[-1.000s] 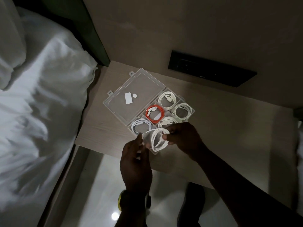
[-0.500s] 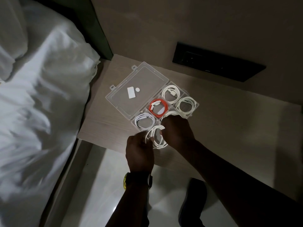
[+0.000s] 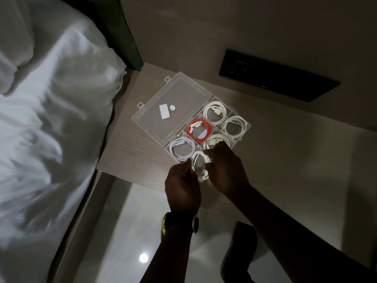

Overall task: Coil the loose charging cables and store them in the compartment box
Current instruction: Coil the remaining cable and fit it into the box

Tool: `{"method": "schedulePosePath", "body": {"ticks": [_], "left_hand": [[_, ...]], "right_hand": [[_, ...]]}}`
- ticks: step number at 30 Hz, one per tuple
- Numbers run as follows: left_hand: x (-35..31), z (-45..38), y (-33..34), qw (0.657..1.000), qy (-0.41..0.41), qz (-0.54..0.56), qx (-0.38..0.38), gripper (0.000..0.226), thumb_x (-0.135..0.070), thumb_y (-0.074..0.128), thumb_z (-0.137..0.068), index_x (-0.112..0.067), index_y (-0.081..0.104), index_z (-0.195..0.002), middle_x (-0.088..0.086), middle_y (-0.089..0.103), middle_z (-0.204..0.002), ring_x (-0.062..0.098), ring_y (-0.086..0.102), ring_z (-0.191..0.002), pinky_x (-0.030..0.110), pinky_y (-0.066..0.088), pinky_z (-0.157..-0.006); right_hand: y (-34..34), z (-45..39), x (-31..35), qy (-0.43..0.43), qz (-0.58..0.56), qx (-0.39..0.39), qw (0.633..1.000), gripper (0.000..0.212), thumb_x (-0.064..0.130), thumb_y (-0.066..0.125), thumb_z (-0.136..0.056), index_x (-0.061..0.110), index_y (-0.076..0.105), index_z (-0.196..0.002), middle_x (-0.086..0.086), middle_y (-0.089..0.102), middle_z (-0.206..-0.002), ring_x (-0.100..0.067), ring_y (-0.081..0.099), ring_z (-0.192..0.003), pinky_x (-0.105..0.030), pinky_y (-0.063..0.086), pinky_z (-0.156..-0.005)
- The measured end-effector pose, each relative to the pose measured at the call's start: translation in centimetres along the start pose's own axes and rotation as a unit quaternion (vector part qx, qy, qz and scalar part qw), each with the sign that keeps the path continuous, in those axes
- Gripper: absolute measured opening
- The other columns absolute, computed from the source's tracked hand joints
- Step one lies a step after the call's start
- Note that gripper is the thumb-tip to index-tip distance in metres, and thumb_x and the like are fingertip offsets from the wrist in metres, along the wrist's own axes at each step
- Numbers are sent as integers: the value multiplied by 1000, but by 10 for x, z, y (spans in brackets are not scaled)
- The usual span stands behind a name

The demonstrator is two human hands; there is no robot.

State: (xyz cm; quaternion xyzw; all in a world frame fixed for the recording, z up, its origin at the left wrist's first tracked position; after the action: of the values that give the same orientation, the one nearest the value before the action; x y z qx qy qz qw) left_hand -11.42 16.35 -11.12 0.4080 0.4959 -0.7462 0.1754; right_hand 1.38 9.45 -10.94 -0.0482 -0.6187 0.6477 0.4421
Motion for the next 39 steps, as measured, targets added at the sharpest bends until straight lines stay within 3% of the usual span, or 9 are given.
{"method": "schedulePosePath", "body": {"ticks": [5, 8, 14, 18, 24, 28, 32, 35, 39], "left_hand": [[-7, -11, 3, 999, 31, -29, 25, 28, -4, 68, -79, -11, 73, -105, 11, 75, -103, 27, 69, -95, 30, 51, -87], [-12, -17, 5, 997, 45, -55, 28, 24, -10, 70, -78, -12, 73, -101, 10, 75, -102, 27, 70, -94, 27, 47, -85], [-2, -16, 7, 989, 50, -133, 39, 15, -23, 71, -82, -15, 69, -95, 9, 66, -98, 28, 65, -85, 29, 46, -69], [3, -14, 12, 986, 32, -151, 61, 15, -23, 65, -88, -14, 74, -95, 13, 66, -102, 32, 66, -88, 31, 47, -74], [5, -5, 18, 985, 11, -141, 99, 33, -36, 60, -88, -17, 69, -113, 11, 61, -113, 32, 64, -95, 37, 50, -82], [8, -2, 21, 986, 1, -139, 89, 30, -27, 63, -85, -19, 67, -114, 9, 58, -113, 34, 63, -94, 39, 49, -80], [10, -1, 20, 993, -11, -95, 64, 27, -9, 63, -83, -14, 68, -109, 12, 61, -108, 34, 63, -96, 37, 48, -79], [10, -3, 23, 993, -18, -97, 60, 25, -6, 61, -83, -10, 68, -106, 15, 62, -107, 36, 63, -95, 38, 47, -80], [10, -5, 17, 995, -1, -90, 44, 24, -5, 61, -83, -11, 69, -105, 15, 63, -107, 37, 63, -95, 39, 48, -79]], "right_hand": [[12, 6, 7, -57, 43, 101, 992, 53, 23, 74, -73, 6, 57, -121, -13, 54, -124, -33, 56, -110, -45, 49, -91], [6, 3, 7, -93, 87, 74, 989, 48, 16, 73, -74, 4, 62, -118, -15, 60, -120, -38, 53, -114, -47, 46, -95], [-2, -3, 1, -68, 71, 26, 995, 50, 28, 80, -70, 16, 59, -113, -6, 66, -107, -32, 62, -98, -42, 53, -79], [-5, -5, 2, -65, 110, 8, 992, 45, 38, 78, -69, 24, 58, -107, 2, 69, -99, -27, 66, -92, -38, 55, -70], [-5, -9, 5, -122, 100, 58, 986, 31, 37, 74, -76, 16, 68, -98, -1, 73, -94, -25, 68, -91, -33, 52, -72], [-4, -15, 15, -131, 138, 77, 979, 22, 34, 73, -78, 17, 62, -88, -4, 71, -90, -28, 68, -88, -28, 40, -63], [-1, -21, 31, -133, 203, 93, 966, 14, 20, 67, -81, 15, 65, -94, -7, 71, -97, -30, 68, -93, -34, 51, -71], [4, -14, 48, -194, 296, 101, 930, 6, 20, 64, -79, 17, 69, -81, -4, 74, -78, -23, 72, -74, -29, 53, -63], [-1, -3, 53, -236, 332, 51, 912, 15, 29, 70, -64, 21, 64, -52, 3, 65, -50, -13, 65, -47, -20, 46, -46]]}}
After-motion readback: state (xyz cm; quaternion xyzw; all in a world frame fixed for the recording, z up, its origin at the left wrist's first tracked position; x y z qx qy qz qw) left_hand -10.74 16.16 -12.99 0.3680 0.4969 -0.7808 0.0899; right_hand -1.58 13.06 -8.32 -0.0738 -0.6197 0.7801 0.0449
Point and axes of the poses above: each hand's wrist, its own z-axis away from the middle knuckle, its own y-axis out of the palm, x = y × z, the point moved 9 cm from there along -z, towards the middle knuckle
